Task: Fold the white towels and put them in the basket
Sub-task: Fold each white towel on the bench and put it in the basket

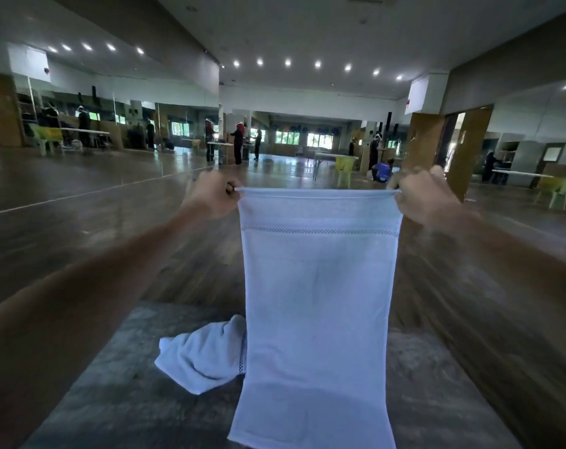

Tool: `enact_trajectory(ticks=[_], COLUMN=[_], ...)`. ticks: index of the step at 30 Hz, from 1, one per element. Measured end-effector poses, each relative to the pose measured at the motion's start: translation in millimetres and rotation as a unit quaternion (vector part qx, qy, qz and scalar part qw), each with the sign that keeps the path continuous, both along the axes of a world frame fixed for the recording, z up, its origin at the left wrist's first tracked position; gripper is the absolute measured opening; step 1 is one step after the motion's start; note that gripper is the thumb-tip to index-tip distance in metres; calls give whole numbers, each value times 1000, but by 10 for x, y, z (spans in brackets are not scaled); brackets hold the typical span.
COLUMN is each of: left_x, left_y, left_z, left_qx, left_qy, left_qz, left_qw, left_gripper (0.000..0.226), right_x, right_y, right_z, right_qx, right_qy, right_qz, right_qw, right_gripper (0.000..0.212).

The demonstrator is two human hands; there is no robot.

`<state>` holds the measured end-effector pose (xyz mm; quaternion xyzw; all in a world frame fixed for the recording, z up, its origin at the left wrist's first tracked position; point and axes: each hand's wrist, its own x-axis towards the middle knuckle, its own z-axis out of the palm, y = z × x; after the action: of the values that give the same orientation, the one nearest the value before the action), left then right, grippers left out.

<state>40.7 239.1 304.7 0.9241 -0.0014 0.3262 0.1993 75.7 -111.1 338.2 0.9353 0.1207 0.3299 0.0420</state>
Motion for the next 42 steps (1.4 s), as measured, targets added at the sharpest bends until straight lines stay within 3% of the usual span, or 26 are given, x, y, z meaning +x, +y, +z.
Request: enact_trajectory(ticks=[7, 11, 13, 15, 20, 24, 27, 30, 33, 36, 42], left_x=[-284, -637, -812, -929, -946, -899, -915, -982, -1033, -1047, -1052], left_y=[-172, -337, -369, -351, -319, -254, -118, -12, 7, 1, 66], left_z=[-1854, -3049, -3551, -3848, -3887, -3817, -3889, -3985, -3949, -3916, -3938], left_qx=[107, 109, 133, 114, 10, -71, -56, 8, 39, 34, 26], left_qy=[101, 130, 147, 147, 109, 106, 105, 132, 132, 126, 111], left_qz=[-36, -112, -139, -134, -161, -165, -165, -208, -241, -248, -245], left_qw=[988, 979, 970, 973, 981, 978, 979, 969, 961, 960, 963], left_gripper=[16, 32, 33, 30, 31, 28, 33, 30, 32, 32, 24], right_x=[-245, -599, -781, -926, -1092, -1120, -1240, -1348, -1360, -1395, -1450], right_y=[-387, -589, -612, -622, -653, -661, -656, -658, -679, -692, -755], right_z=[-1871, -3102, -3581, -3867, -3985, -3975, -4002, -4083, -4115, -4091, -4157], right_qx=[-5, -38, -6, 41, 120, 170, 194, 169, 170, 177, 196], right_qy=[131, 265, 335, 341, 285, 248, 222, 236, 255, 215, 270], right_qz=[29, 31, 39, 24, 8, 19, 36, 48, 65, 96, 144], right_qw=[991, 963, 942, 939, 951, 953, 955, 956, 950, 956, 932], right_gripper=[16, 40, 43, 37, 13, 33, 33, 1, 11, 15, 21])
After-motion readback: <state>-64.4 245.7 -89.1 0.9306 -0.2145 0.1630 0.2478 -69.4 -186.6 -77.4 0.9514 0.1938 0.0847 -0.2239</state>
